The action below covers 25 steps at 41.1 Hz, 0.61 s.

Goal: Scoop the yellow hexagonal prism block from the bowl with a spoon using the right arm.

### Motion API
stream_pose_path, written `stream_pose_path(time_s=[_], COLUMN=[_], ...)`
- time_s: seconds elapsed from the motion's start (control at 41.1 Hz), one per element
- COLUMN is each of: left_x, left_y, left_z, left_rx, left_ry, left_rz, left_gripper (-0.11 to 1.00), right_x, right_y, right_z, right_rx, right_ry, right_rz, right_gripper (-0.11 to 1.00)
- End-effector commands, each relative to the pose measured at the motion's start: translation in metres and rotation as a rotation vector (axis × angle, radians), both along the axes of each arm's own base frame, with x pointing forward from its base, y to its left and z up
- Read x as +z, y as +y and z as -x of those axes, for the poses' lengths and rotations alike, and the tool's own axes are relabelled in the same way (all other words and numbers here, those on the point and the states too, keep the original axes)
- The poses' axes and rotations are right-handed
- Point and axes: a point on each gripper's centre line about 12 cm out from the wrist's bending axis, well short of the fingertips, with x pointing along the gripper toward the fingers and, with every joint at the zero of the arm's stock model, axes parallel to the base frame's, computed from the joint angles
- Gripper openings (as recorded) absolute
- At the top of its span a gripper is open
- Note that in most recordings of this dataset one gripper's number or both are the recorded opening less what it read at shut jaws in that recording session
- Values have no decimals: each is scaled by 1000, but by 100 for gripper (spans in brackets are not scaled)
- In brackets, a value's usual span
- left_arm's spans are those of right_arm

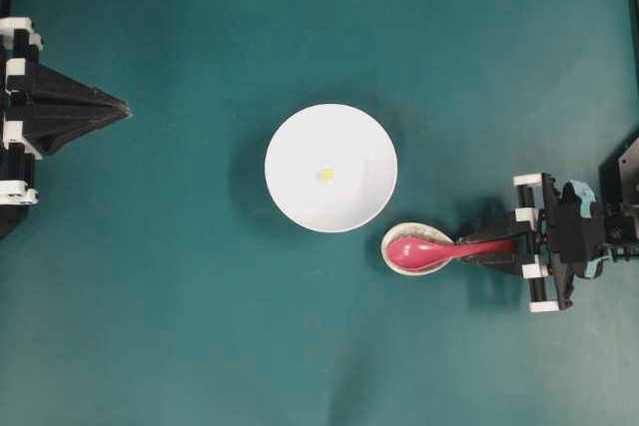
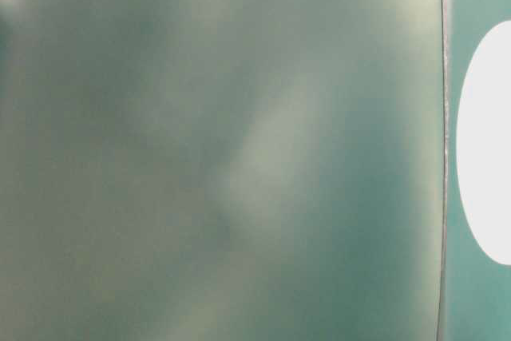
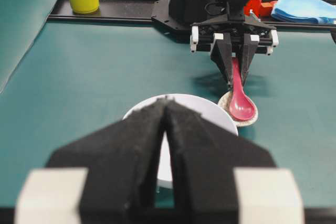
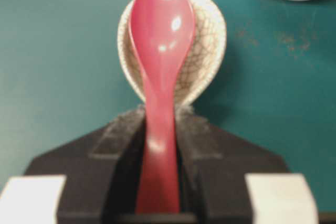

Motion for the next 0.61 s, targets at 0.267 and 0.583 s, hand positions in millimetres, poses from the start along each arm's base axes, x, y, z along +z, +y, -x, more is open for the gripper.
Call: stream_pose_path(time_s=[0.267, 0.583], left_x=[4, 5], left_y=[0, 0], left_z=[-2, -2], left_rx=[0, 0], left_ry=[-9, -11], left_rz=[-2, -2], left_gripper=[5, 5], right_x=[11, 15], right_y=[1, 2], right_z=[-2, -4], right_rx=[-1, -2], right_ry=[-28, -42], right_rz=[-27, -37], right_gripper=[26, 11])
